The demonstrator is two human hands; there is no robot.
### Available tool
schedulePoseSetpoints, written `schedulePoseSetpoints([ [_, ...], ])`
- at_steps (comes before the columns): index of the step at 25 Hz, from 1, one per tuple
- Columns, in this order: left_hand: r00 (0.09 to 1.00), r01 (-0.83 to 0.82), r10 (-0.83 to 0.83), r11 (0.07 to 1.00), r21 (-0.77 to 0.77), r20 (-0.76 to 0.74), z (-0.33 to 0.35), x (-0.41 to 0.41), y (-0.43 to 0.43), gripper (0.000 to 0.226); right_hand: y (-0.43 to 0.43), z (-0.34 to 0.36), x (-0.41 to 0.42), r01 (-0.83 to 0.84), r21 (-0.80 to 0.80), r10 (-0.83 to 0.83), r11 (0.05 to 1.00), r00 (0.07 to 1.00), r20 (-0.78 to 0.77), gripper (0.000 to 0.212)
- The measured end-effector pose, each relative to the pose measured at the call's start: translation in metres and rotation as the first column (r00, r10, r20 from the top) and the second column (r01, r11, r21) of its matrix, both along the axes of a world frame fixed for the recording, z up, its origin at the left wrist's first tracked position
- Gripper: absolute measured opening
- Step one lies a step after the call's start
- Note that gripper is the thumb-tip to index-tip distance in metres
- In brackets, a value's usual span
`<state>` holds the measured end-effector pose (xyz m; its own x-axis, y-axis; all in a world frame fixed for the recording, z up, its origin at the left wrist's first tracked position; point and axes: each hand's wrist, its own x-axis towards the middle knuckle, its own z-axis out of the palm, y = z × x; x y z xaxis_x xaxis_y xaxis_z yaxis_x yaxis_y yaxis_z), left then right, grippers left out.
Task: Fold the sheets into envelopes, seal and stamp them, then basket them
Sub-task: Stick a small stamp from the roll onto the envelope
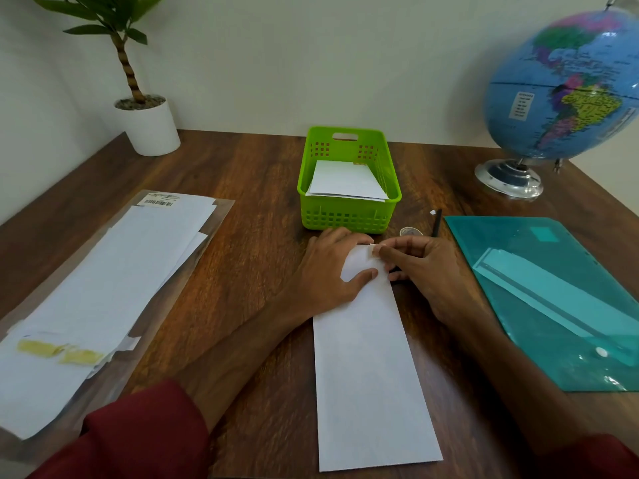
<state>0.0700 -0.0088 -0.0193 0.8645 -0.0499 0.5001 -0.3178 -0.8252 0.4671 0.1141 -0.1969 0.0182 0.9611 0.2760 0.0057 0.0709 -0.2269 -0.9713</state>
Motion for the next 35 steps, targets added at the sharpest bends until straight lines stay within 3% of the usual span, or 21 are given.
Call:
schedulePoseSetpoints([
  [3, 1.0, -0.018, 0.019, 0.995, -0.096, 0.004, 0.004, 0.0, -0.003, 0.042, 0.001, 0.001, -0.001, -0.006, -0.011, 0.006, 1.0, 1.0, 0.004, 0.022],
  [7, 0.998, 0.003, 0.01, 0.98, -0.2, 0.067, 0.011, 0.001, -0.006, 0.028, 0.003, 0.002, -0.004, -0.027, -0.016, 0.027, 1.0, 0.999, 0.026, 0.042],
  [13, 0.994, 0.002, 0.016, 0.986, -0.169, 0.104, 0.012, 0.0, -0.005, 0.023, 0.004, 0.0, -0.001, -0.033, -0.018, 0.034, 0.999, 0.999, 0.027, 0.044],
  [21, 0.995, -0.012, 0.029, 0.984, -0.176, 0.098, 0.012, -0.001, -0.005, 0.022, 0.003, -0.006, 0.004, 0.005, 0.051, -0.005, 0.999, 1.0, -0.001, 0.016],
  [27, 0.995, -0.009, 0.026, 0.987, -0.162, 0.101, 0.012, 0.0, -0.006, 0.021, 0.005, -0.003, -0.001, -0.022, 0.043, 0.021, 0.999, 1.0, 0.02, 0.045],
  [35, 0.993, -0.007, 0.026, 0.988, -0.153, 0.118, 0.013, -0.001, -0.005, 0.021, 0.004, -0.006, 0.002, -0.022, 0.008, 0.022, 1.0, 0.999, 0.034, 0.035],
])
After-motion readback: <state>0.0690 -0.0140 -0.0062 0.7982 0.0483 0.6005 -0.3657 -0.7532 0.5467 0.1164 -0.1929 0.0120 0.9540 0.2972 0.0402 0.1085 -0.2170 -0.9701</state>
